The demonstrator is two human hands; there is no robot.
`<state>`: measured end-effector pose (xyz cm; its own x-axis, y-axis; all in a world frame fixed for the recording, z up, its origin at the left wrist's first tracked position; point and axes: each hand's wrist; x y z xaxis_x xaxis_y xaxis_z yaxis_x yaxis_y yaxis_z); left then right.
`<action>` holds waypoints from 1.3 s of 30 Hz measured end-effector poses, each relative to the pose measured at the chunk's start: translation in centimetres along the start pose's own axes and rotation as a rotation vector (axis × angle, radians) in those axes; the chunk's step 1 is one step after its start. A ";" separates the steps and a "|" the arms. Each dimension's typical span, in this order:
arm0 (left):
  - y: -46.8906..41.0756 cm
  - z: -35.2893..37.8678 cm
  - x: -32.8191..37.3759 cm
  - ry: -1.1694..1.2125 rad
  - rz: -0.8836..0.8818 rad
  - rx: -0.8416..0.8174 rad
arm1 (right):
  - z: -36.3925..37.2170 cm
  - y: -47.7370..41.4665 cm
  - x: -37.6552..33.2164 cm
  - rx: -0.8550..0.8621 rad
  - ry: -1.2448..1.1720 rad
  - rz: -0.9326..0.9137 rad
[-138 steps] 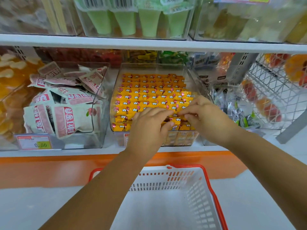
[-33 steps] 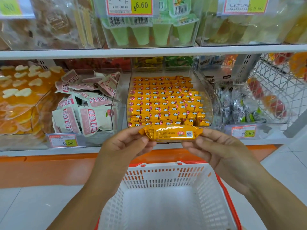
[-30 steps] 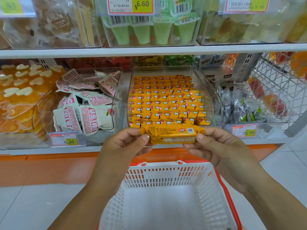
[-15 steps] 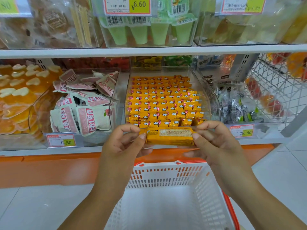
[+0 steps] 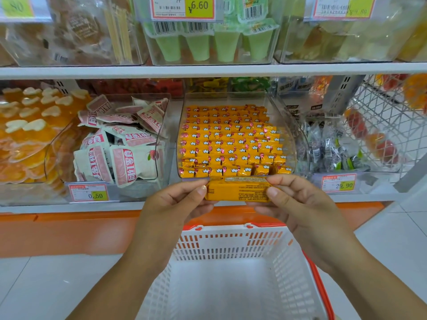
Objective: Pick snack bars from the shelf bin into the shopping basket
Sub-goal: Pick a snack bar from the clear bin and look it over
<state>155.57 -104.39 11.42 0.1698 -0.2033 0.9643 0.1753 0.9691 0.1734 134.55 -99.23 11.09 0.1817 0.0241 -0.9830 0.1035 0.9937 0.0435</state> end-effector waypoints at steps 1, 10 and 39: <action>0.0 0.0 0.0 -0.023 0.003 0.002 | 0.0 0.0 -0.1 -0.001 -0.011 0.004; -0.1 0.2 -0.3 -0.123 0.001 -0.024 | 0.1 -0.1 -0.4 0.034 -0.058 0.113; -7.8 8.4 -2.1 -1.100 0.791 -0.099 | -5.3 -2.7 -4.0 0.466 0.513 -0.240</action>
<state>145.72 -110.33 9.70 -0.5908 0.6587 0.4659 0.4689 0.7503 -0.4661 128.40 -101.41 13.92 -0.3666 -0.0265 -0.9300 0.5087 0.8313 -0.2242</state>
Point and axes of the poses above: each hand's wrist, its own y-axis away from the middle knuckle, its own z-axis out of the palm, x = y × z, and after that the axes turned 6 degrees about y, right-handed
